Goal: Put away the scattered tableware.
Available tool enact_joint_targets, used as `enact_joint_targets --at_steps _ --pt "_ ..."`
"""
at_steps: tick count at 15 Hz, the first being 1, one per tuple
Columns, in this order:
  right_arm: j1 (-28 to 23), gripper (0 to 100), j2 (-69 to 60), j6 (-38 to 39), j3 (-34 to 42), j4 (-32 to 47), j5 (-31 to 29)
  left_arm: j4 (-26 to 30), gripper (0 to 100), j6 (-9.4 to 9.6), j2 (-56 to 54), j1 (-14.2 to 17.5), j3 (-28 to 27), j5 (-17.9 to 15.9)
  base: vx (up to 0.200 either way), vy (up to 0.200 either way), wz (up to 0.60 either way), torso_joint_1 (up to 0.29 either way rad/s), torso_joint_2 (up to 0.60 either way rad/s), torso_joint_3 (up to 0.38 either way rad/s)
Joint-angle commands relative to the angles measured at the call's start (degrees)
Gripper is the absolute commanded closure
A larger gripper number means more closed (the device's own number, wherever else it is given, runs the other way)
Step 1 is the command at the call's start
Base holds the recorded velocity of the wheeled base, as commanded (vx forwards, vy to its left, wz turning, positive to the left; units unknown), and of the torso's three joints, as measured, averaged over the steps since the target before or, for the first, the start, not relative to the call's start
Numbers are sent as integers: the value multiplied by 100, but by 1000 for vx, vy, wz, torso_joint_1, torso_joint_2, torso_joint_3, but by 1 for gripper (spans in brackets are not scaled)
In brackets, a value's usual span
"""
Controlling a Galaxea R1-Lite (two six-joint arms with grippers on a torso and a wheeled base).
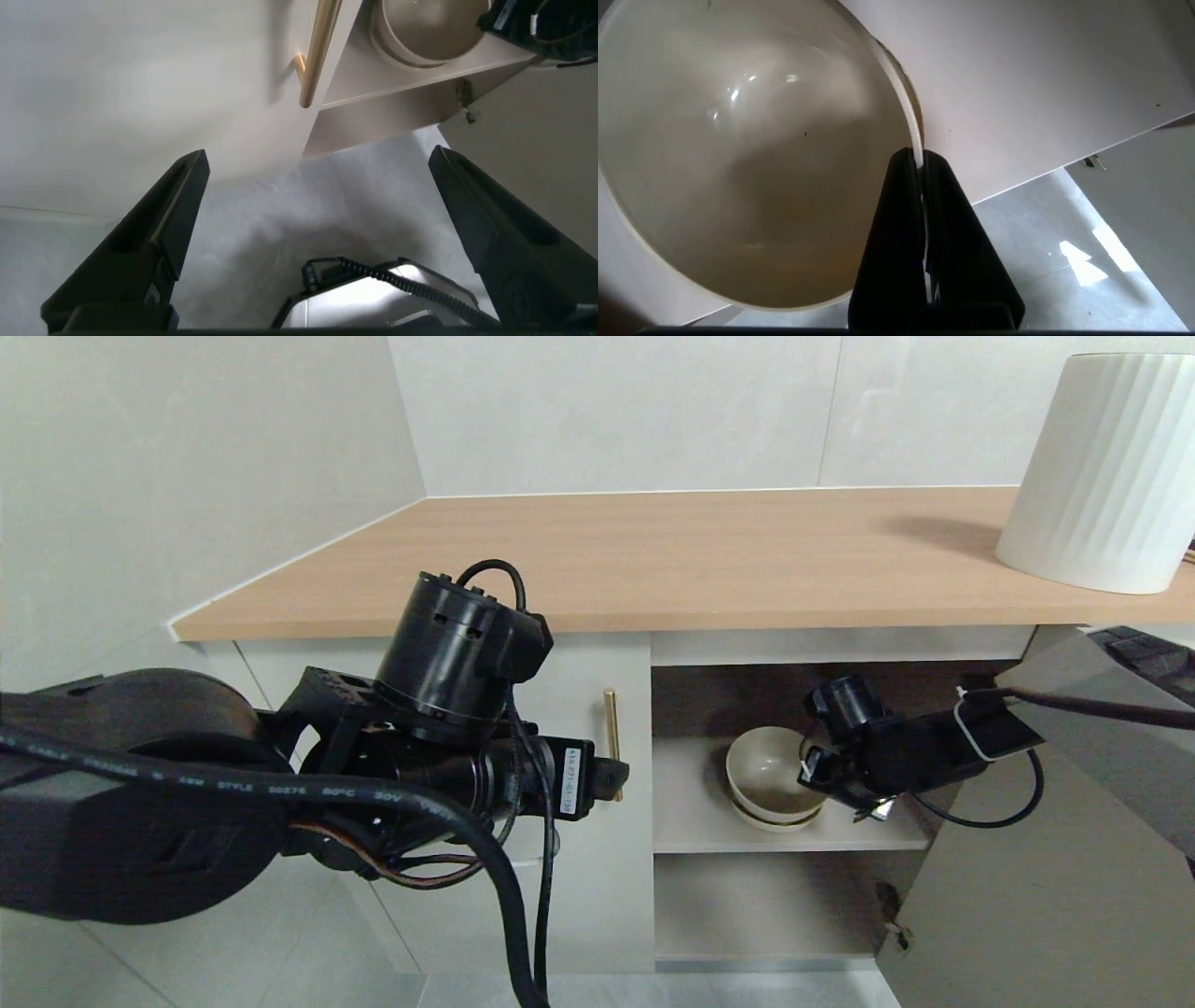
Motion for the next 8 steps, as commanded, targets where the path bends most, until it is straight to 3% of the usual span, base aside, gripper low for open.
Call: enact_joint_targets --at_steps 1,3,4,8 --pt "-6 100 17 -2 0 -1 2 -1 0 -3 3 -1 -4 1 0 0 0 0 0 0" --pt "2 100 26 -10 -8 -1 2 -1 0 -3 -6 8 -4 1 0 0 0 0 0 0" --pt "2 0 26 -10 -8 -1 2 -1 0 -3 -6 8 -4 1 0 0 0 0 0 0" --pt "46 0 -27 -19 18 17 10 -1 0 -3 -15 35 -12 1 0 0 0 0 0 0"
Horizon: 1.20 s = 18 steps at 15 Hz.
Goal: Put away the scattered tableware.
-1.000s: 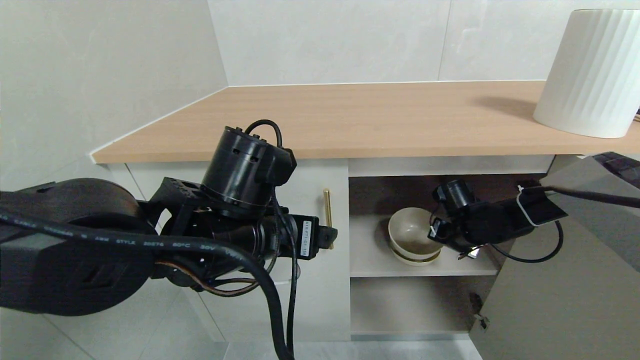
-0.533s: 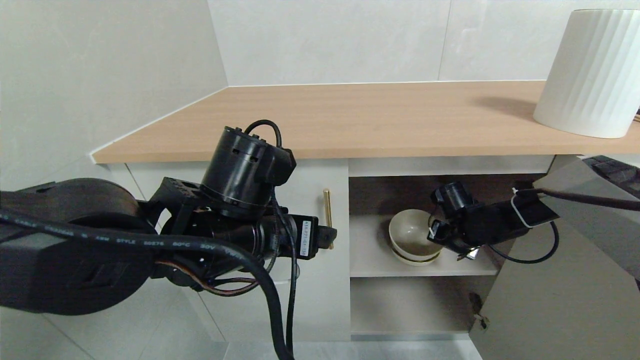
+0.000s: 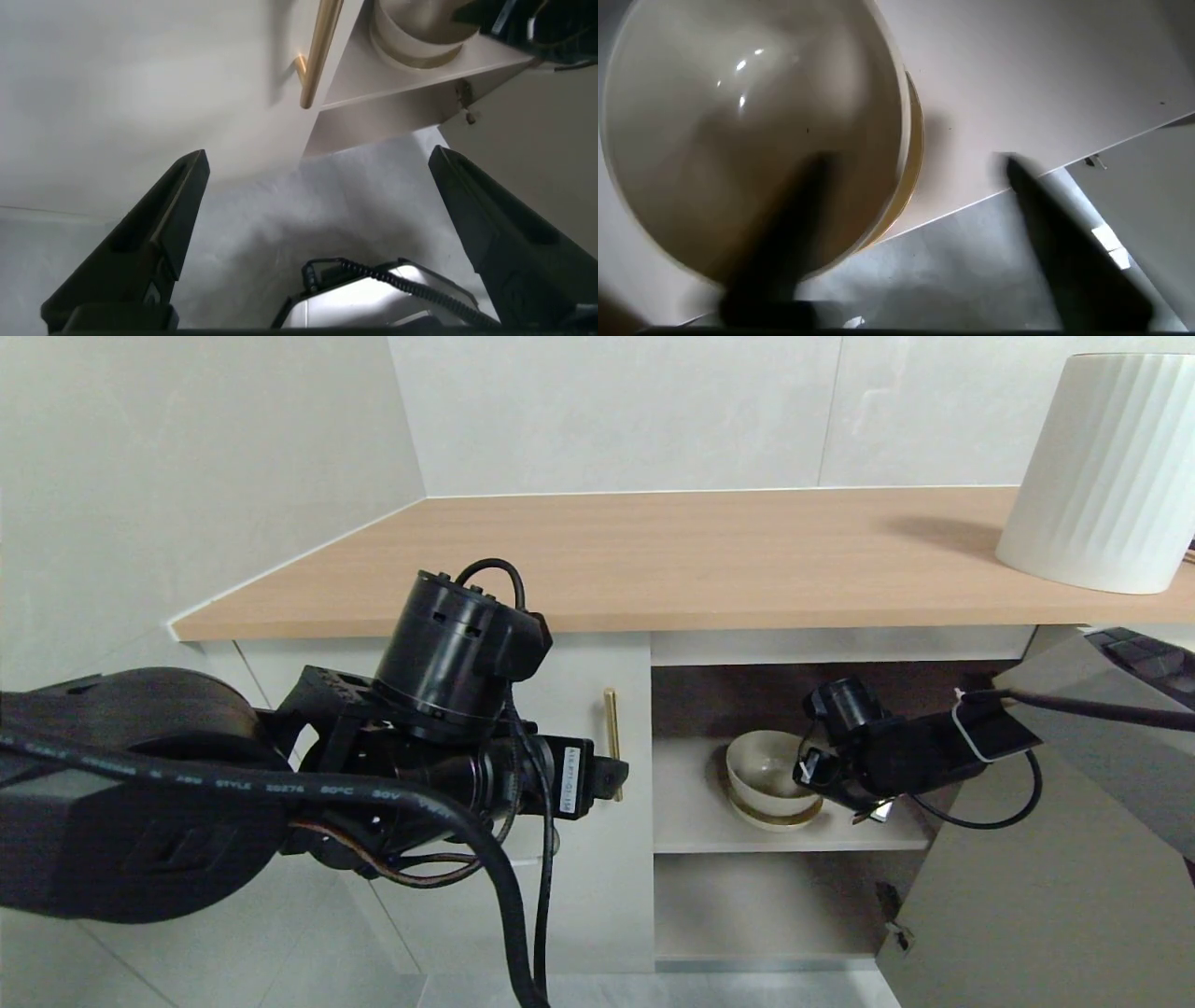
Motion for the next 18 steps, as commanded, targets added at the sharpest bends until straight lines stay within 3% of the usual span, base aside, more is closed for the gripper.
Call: enact_joint_targets --at_steps 1,5,7,11,14,18 --pt "92 0 -154 -2 43 27 21 10 0 -3 -25 55 -47 4 0 0 0 0 0 0" --pt "602 0 -1209 -46 711 264 267 54 0 -47 -201 99 112 21 0 0 0 0 0 0" --pt "927 0 -2475 -310 1669 352 460 54 0 -100 -913 134 753 13 0 0 0 0 0 0" --pt "1068 0 -4065 -758 2935 370 478 46 0 -82 -2135 187 1825 -23 0 0 0 0 0 0" --pt "1314 0 -4478 -872 3656 335 495 -95 0 -38 -2152 381 2247 -242 0 0 0 0 0 0" --pt "1314 0 -4531 -1083 3823 343 829 -447 0 -30 -2003 389 2370 -242 -100 0 0 2 1 1"
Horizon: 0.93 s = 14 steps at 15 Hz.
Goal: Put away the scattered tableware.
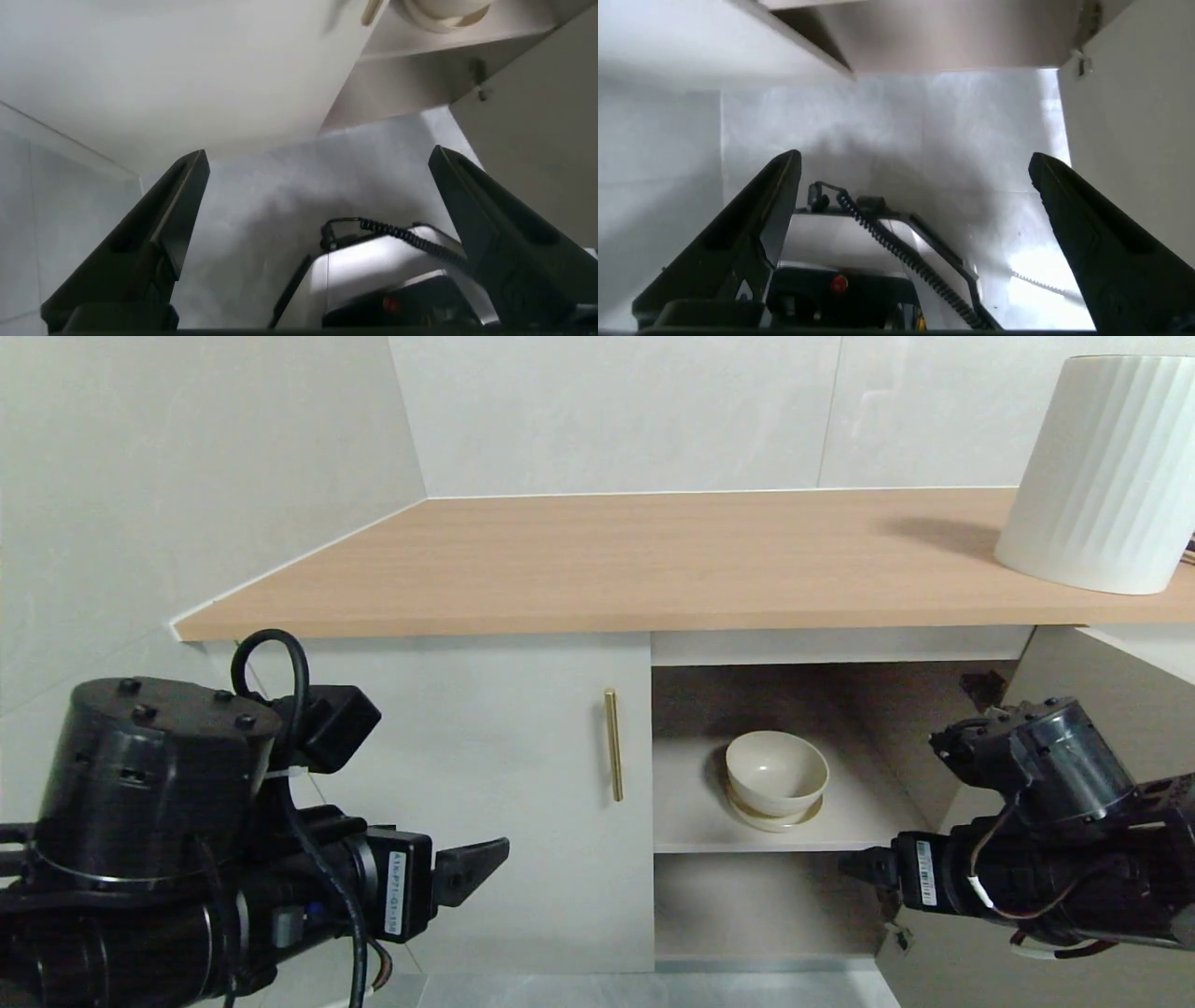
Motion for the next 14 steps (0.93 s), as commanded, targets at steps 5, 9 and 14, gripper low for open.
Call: enact_joint_targets --at_steps 5,9,14 --pt "30 0 -147 0 69 3 17 -26 0 -10 364 4 -31 13 -200 0 0 2 2 2" --pt "38 0 -191 -8 69 21 17 -26 0 -10 416 4 -22 13 -200 0 0 4 2 4" --pt "38 0 -235 -8 69 21 17 -26 0 -10 443 4 -22 13 -200 0 0 1 3 0"
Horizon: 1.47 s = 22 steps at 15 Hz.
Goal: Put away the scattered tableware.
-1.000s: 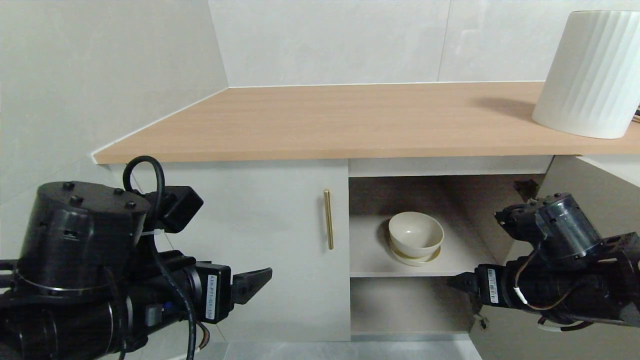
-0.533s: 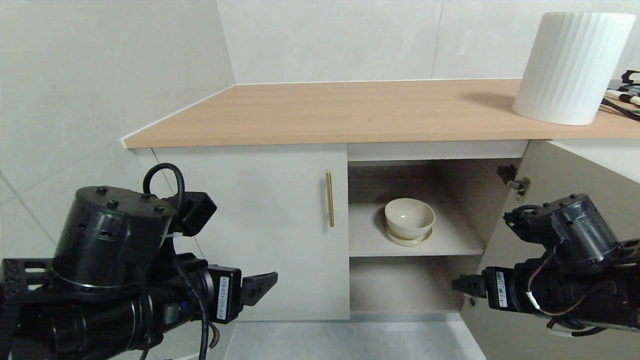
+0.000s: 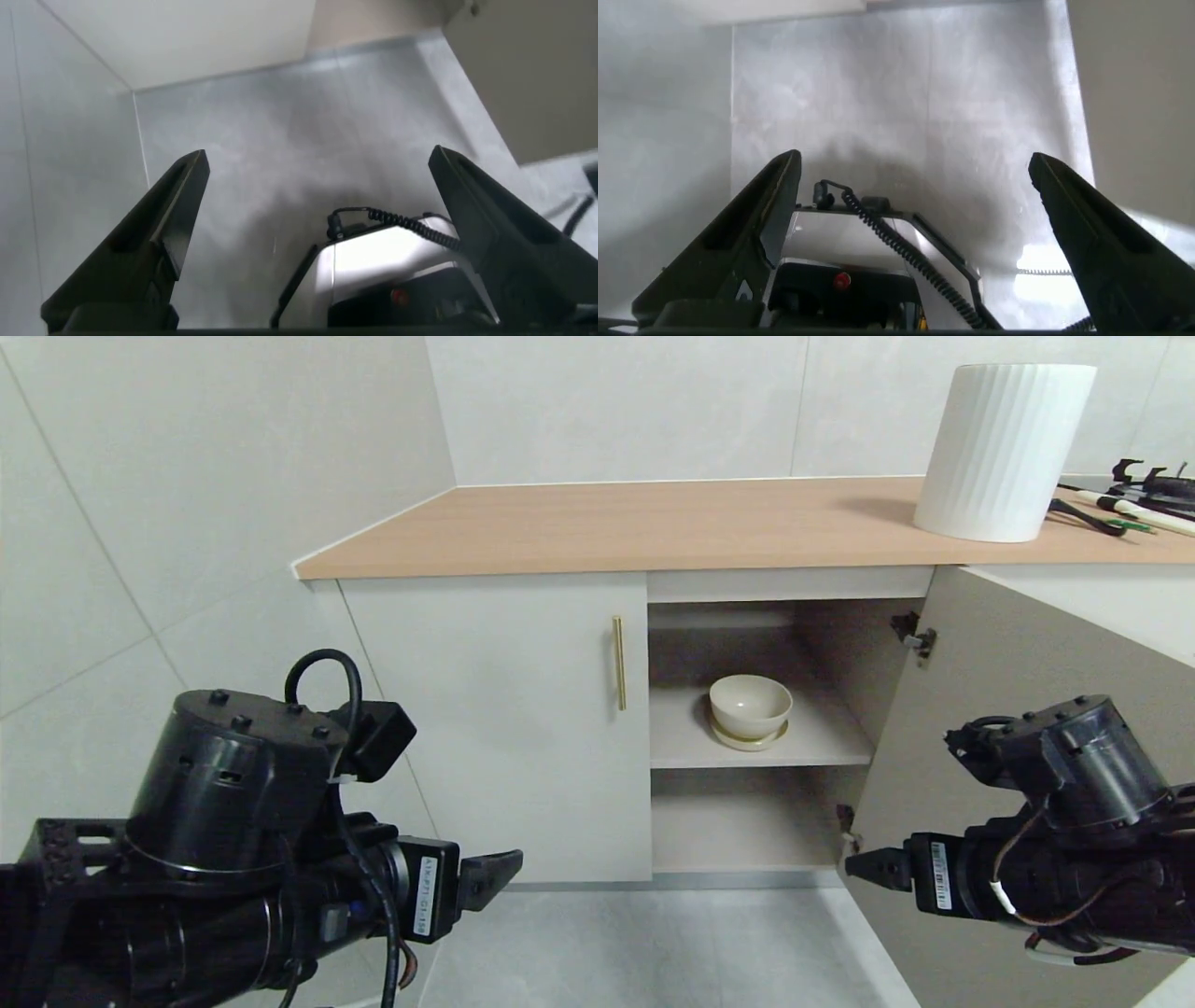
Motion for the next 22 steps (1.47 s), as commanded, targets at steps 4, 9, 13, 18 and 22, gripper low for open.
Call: enact_joint_targets --at_steps 4,9,13,18,22 --pt "1 0 -80 8 -3 -1 -2 -1 0 -3 21 0 0 3 -200 0 0 1 4 2" --pt "1 0 -854 -168 -65 535 209 -1 0 -3 38 0 27 3 0 0 0 0 0 0" --pt "1 0 -1074 -177 -100 781 464 -1 0 6 65 0 27 21 0 0 0 0 0 0" --pt "-26 0 -1425 -309 -443 1906 490 8 0 14 3 0 35 29 0 -200 0 6 5 -1" --pt "-78 0 -1434 -326 -522 2214 482 -1 0 14 3 0 35 29 0 -200 0 1 4 4"
